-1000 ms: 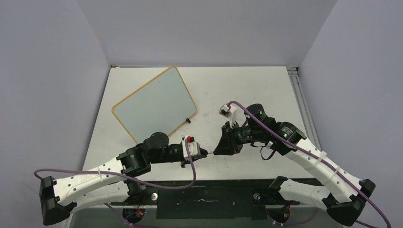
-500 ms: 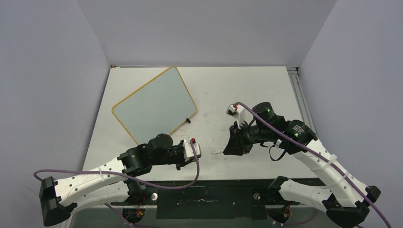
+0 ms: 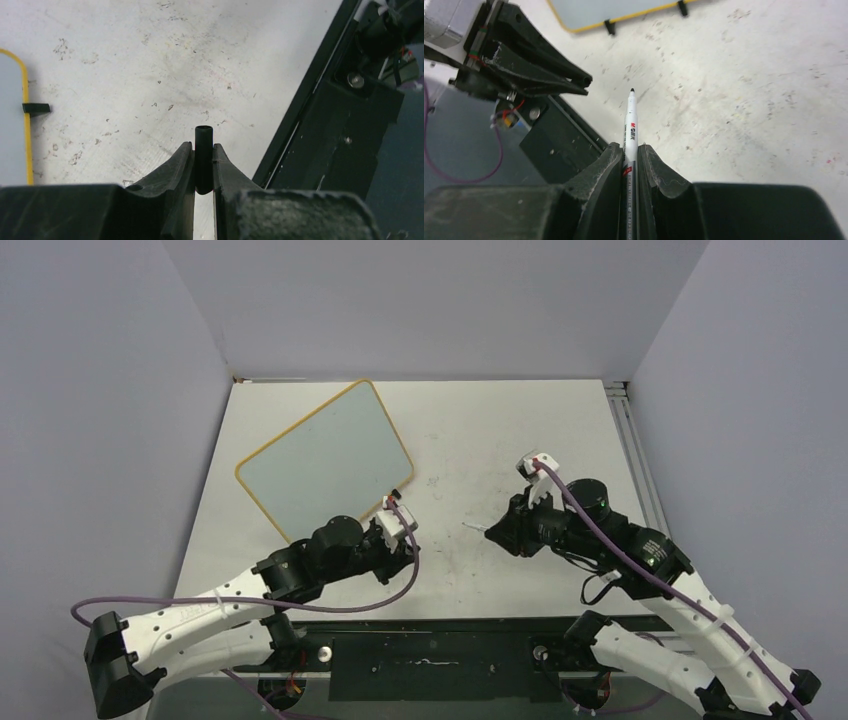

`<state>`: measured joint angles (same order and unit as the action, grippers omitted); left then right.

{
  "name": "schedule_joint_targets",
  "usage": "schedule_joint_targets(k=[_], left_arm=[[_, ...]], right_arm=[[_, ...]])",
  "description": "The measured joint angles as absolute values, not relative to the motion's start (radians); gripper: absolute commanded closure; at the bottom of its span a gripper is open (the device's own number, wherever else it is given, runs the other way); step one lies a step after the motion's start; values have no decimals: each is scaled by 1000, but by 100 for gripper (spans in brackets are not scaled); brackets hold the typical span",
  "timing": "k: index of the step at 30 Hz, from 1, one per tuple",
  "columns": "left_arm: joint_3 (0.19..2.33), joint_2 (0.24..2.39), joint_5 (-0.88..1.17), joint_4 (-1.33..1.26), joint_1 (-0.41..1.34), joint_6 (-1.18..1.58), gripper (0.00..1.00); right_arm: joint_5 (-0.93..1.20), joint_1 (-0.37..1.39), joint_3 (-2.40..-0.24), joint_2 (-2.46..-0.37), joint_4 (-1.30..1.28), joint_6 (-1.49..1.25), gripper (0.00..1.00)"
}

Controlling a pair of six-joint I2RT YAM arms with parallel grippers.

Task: Write a sentence on the whiteboard
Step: Place the pen cap at the center of the board.

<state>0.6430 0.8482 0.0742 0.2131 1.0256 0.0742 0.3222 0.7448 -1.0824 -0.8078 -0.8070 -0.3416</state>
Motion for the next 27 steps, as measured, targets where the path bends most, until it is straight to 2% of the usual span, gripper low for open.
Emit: schedule_joint_targets(k=[7,14,22,27], left_arm=[[602,984,-100,152,1026,318,100],[591,1187,-208,133,1033,443,98],[612,1349,-254,121,1040,488,89],[620,1383,-254,115,1040,495,78]], right_arm=[[115,745,-898,-662,-579,-428,95],[41,745,-852,-653,-478,-455,95],[25,745,-826,-653,-461,-466,95],[5,745,-815,-655,-457,-470,95]])
